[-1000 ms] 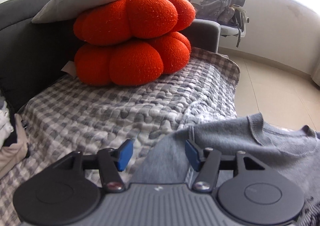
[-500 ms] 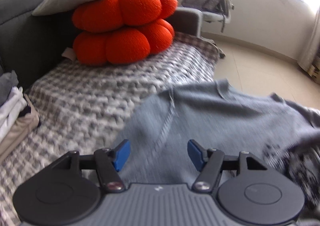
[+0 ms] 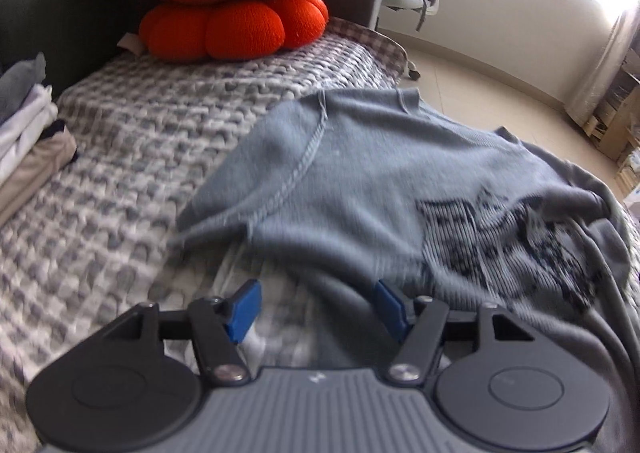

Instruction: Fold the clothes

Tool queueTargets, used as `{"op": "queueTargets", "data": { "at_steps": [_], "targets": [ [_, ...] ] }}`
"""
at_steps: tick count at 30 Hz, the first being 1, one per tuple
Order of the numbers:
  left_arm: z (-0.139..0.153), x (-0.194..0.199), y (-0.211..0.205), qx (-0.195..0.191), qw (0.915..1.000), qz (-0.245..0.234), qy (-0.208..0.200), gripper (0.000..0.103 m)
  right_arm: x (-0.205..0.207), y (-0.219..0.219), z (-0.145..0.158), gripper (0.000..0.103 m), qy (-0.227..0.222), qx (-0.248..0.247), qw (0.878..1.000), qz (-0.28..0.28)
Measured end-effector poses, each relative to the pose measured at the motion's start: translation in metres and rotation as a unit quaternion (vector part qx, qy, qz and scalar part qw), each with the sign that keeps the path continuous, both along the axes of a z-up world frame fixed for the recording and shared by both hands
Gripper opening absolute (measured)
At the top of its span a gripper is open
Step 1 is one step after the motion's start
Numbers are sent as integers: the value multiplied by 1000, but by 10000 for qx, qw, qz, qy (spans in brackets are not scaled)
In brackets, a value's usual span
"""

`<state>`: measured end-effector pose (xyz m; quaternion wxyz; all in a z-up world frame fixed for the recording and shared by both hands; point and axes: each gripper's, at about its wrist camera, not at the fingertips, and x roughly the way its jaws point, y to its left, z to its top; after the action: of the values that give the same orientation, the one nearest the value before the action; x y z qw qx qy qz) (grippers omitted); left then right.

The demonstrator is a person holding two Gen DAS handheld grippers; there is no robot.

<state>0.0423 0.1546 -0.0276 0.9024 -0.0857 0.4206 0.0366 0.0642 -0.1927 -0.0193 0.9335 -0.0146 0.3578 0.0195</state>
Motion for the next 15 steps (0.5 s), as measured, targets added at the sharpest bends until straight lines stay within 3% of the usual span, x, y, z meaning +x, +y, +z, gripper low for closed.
{"op": "queueTargets", "data": {
  "at_steps": [9, 15],
  "targets": [
    [-4, -35, -4, -604, 9970, -404, 258, 60, -46, -7, -4, 44, 210, 378, 9991, 50],
    [-6, -53, -9, -1096, 9909, -646, 434, 39, -71, 10, -9, 44, 162, 582, 9970, 487]
  ]
}}
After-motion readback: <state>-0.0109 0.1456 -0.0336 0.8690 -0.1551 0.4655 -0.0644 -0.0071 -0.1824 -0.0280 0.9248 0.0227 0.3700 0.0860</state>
